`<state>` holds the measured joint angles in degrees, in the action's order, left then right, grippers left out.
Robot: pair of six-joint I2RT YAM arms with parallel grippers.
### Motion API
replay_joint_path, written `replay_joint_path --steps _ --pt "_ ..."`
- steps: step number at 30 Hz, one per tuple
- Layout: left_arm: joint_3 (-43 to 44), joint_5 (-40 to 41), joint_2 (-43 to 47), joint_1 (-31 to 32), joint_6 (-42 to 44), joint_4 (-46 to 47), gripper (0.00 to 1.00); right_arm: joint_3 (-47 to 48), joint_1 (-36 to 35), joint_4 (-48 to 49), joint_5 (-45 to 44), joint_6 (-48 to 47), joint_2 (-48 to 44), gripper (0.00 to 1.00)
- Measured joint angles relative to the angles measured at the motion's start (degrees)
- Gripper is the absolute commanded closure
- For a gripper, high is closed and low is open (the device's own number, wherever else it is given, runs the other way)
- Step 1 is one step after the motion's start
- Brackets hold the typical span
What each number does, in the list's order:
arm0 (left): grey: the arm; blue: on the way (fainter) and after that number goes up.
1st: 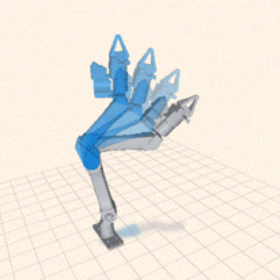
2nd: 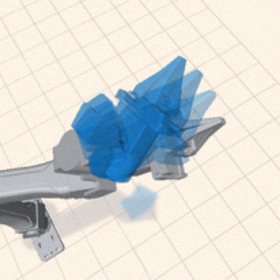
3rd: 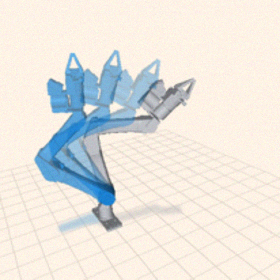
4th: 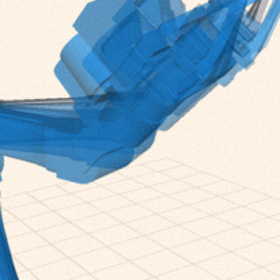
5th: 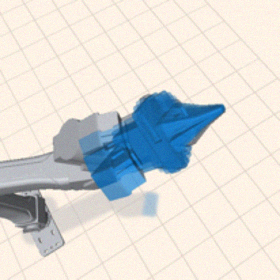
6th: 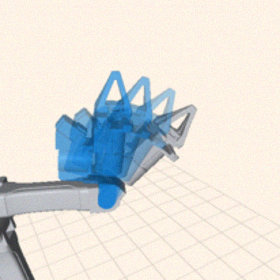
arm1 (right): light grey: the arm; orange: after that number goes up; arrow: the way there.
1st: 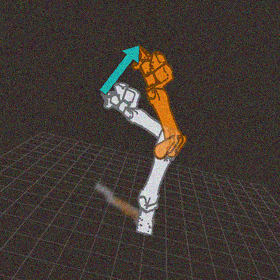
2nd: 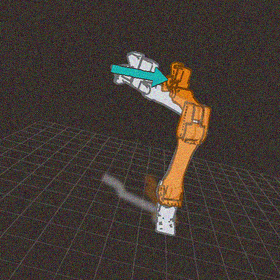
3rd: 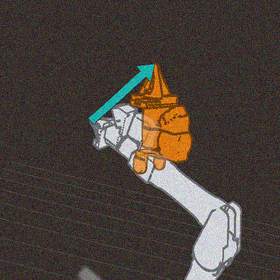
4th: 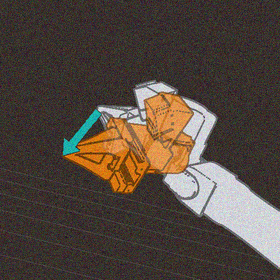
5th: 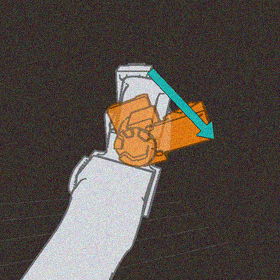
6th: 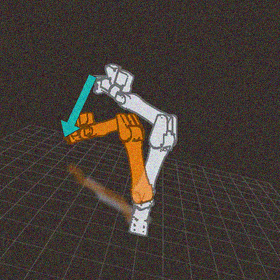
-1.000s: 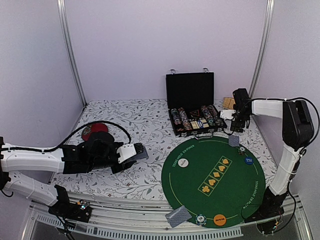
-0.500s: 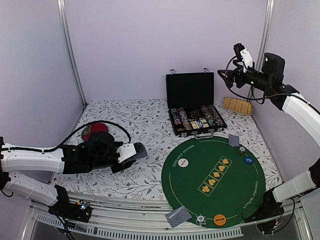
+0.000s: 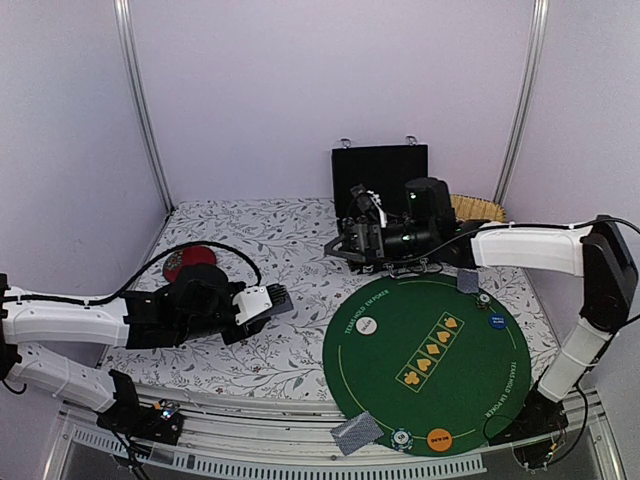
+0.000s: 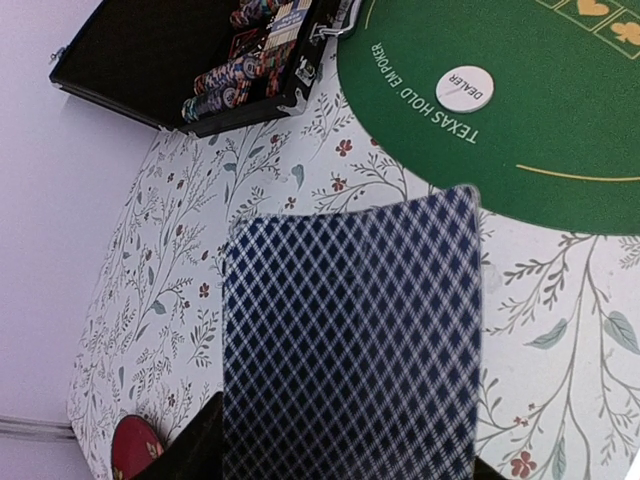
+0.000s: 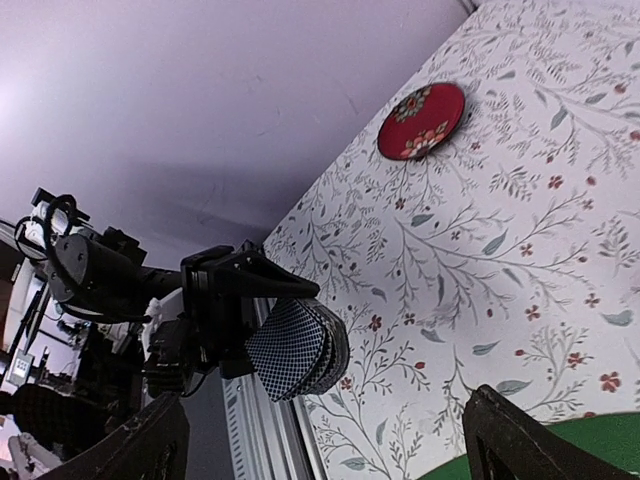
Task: Distribute texas hold em gaming equipment
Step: Pick up the poker card from the face-down deck piles.
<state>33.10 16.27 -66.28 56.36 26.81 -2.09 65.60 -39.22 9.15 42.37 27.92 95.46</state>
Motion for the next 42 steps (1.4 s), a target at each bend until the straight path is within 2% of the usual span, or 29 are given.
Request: replay_joint_path --steps 7,17,21,22,26,32,38,42 --pt "-0.07 0.22 -0.02 0.02 0.04 0.15 0.47 7.61 -5.64 0.33 3.21 5.79 13.03 0.07" --pt "-0.09 0.85 -0.04 0.02 0.22 0.55 0.47 14.23 -10.01 0.98 6.78 8.52 21.81 0.16" --pt "-0.09 0.98 -0.09 0.02 0.22 0.81 0.47 14.97 -10.82 1.44 7.58 9.38 24.17 0.25" --pt "-0.09 0.98 -0.09 0.02 0.22 0.90 0.47 14.99 -10.99 1.42 7.72 9.62 24.65 0.31" --pt "-0.13 0.98 -0.09 0.02 0.28 0.92 0.47 14.99 -11.08 1.22 7.78 9.92 25.22 0.46" --pt "-0.28 0.98 -0.13 0.02 0.70 0.76 0.47 14.97 -10.95 0.74 7.43 8.87 25.20 0.55" --pt "-0.28 0.94 -0.20 0.11 0.85 0.63 0.48 14.27 -10.16 -1.95 5.88 7.10 23.89 0.59" --pt "-0.28 0.96 -0.20 0.11 0.85 0.72 0.48 14.27 -9.84 -4.79 4.46 5.27 22.45 0.71"
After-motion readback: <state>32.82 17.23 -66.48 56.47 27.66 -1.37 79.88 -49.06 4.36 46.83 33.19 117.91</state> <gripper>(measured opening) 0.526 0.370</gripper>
